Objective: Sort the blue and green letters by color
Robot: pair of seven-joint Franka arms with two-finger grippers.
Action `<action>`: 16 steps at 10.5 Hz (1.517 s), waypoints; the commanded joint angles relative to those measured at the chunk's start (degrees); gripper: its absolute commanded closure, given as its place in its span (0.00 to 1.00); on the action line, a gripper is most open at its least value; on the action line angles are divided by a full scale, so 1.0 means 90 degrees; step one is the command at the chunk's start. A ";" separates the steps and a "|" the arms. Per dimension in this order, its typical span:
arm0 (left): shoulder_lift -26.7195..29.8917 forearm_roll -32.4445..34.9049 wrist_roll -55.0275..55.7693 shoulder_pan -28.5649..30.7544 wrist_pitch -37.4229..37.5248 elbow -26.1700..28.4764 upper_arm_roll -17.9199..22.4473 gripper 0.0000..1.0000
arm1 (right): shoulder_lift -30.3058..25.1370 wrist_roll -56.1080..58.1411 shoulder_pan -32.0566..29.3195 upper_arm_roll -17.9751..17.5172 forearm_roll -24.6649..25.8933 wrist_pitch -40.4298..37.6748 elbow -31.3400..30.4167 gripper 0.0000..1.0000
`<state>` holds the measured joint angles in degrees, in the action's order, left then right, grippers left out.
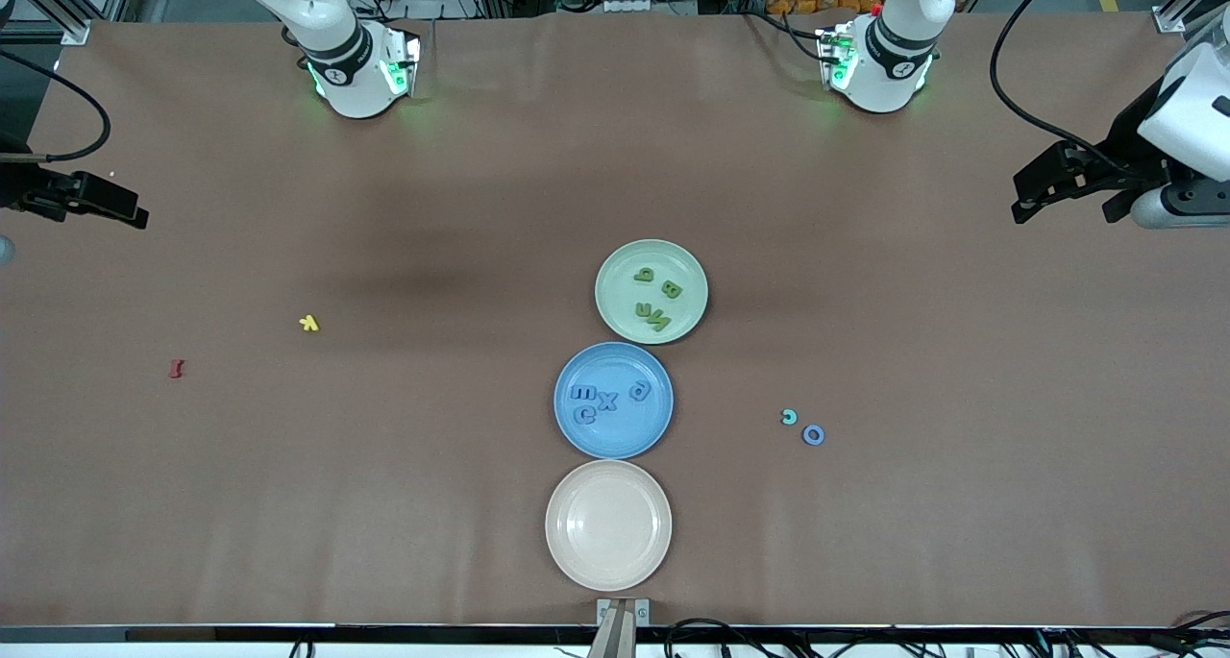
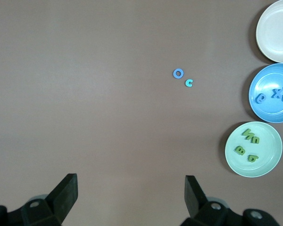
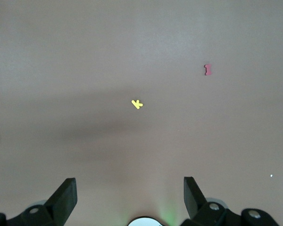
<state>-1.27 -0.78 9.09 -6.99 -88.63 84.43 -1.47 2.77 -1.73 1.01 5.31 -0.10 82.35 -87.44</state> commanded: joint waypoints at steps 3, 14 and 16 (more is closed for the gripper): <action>0.0034 0.0115 -0.0062 -0.0073 0.0111 -0.0025 -0.0003 0.00 | 0.0014 -0.0061 -0.0054 -0.0062 -0.0008 -0.0049 0.0087 0.00; -0.0034 0.0106 -0.0033 -0.0083 0.0072 -0.0025 -0.0032 0.00 | 0.0073 -0.0061 -0.0034 -0.0062 -0.0008 0.0010 0.0087 0.00; -0.0034 0.0106 -0.0043 -0.0073 0.0033 -0.0025 -0.0042 0.00 | 0.0102 -0.0061 -0.0034 -0.0062 -0.0008 0.0010 0.0087 0.00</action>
<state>-1.66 -0.77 9.09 -7.56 -88.53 84.46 -1.67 2.99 -1.73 1.02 5.12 -0.11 82.56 -87.45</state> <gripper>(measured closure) 0.000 0.000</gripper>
